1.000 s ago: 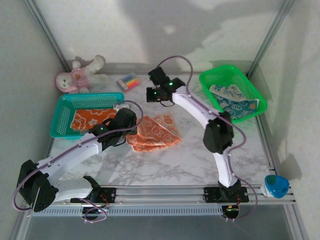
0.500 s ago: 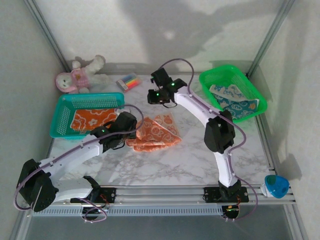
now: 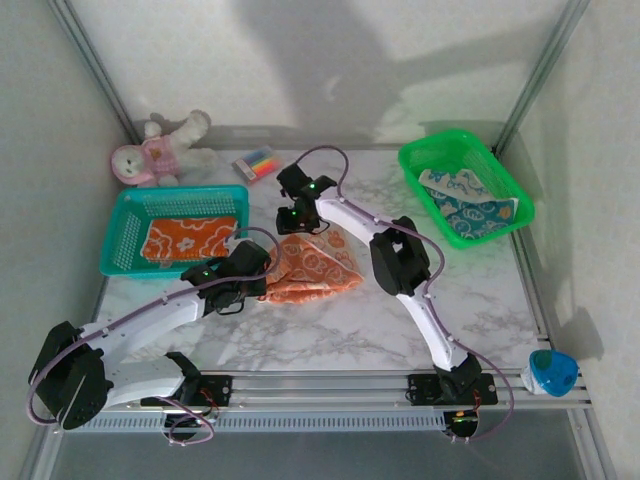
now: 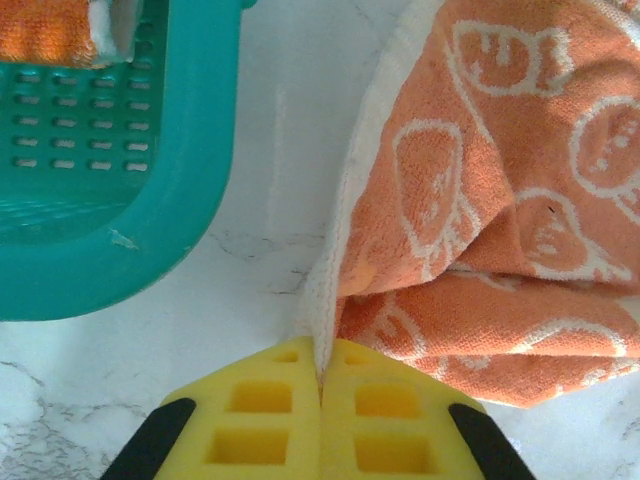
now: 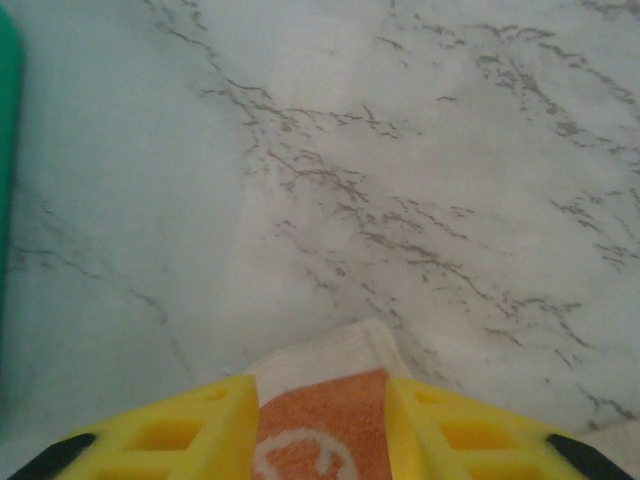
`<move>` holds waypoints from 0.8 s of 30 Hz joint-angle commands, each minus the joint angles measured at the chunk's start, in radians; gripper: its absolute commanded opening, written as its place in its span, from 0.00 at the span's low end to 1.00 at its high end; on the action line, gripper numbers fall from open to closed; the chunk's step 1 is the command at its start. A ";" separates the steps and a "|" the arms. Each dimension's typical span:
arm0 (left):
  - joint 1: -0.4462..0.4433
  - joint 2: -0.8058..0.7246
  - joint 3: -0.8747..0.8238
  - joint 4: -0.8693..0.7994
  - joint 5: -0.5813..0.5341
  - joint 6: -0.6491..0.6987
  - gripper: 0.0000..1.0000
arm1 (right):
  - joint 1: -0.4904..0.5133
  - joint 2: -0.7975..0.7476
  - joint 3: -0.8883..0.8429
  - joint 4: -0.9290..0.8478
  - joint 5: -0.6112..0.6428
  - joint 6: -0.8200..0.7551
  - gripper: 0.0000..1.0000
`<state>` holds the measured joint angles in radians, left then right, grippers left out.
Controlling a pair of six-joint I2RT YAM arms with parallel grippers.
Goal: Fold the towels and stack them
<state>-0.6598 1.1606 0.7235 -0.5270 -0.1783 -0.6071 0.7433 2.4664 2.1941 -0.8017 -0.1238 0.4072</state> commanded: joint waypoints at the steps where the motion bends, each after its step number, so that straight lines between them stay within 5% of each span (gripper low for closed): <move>1: 0.000 -0.017 0.001 -0.005 0.008 -0.020 0.00 | -0.001 0.033 0.062 -0.045 0.032 -0.021 0.40; 18: 0.000 -0.035 -0.012 0.001 0.014 -0.023 0.00 | 0.033 0.105 0.067 -0.092 0.107 -0.029 0.44; 24: 0.000 -0.038 -0.016 0.005 0.016 -0.026 0.00 | 0.050 0.061 0.008 -0.062 0.107 -0.003 0.32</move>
<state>-0.6598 1.1450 0.7231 -0.5240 -0.1711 -0.6147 0.7666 2.5347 2.2513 -0.8356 -0.0101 0.3817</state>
